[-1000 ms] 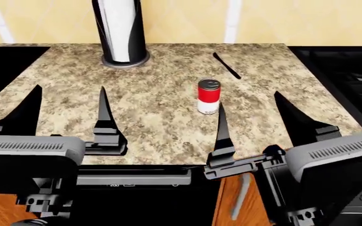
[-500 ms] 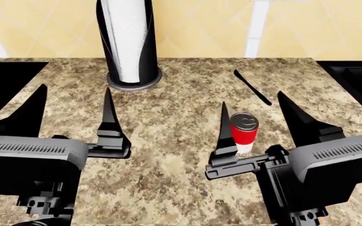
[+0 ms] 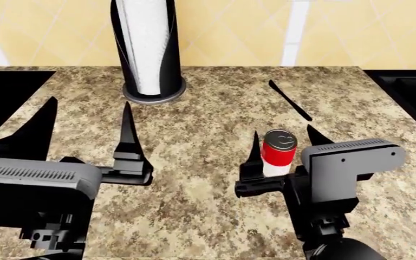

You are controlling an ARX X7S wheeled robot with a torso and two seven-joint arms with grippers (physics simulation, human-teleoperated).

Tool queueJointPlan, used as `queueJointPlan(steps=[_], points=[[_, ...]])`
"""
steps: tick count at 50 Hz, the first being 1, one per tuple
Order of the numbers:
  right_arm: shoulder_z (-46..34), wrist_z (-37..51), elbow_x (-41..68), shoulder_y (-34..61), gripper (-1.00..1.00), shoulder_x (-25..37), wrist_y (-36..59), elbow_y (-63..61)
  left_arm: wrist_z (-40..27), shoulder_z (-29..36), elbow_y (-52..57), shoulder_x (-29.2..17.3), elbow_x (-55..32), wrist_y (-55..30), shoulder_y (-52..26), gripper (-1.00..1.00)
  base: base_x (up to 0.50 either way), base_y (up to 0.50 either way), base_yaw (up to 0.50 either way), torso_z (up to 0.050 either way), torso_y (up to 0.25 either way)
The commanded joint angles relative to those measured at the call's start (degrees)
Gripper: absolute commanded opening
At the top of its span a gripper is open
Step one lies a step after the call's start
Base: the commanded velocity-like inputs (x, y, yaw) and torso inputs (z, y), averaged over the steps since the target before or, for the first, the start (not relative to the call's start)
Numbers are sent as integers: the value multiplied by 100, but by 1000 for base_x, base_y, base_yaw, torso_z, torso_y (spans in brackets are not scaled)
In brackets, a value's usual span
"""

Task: Pick the canned food and bar from the counter and place them in the cabinets closest to them.

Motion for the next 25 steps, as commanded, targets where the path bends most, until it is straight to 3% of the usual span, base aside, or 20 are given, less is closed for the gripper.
queueJointPlan(steps=[1, 25], points=[[-21, 66, 139, 79, 100, -73, 222, 327, -32, 30, -30, -31, -39, 51, 6, 100, 0, 0, 0, 0, 0], [-125, -14, -96, 21, 100, -106, -212, 1135, -23, 169, -345, -75, 10, 554, 198, 100, 0, 0, 0, 0, 0]])
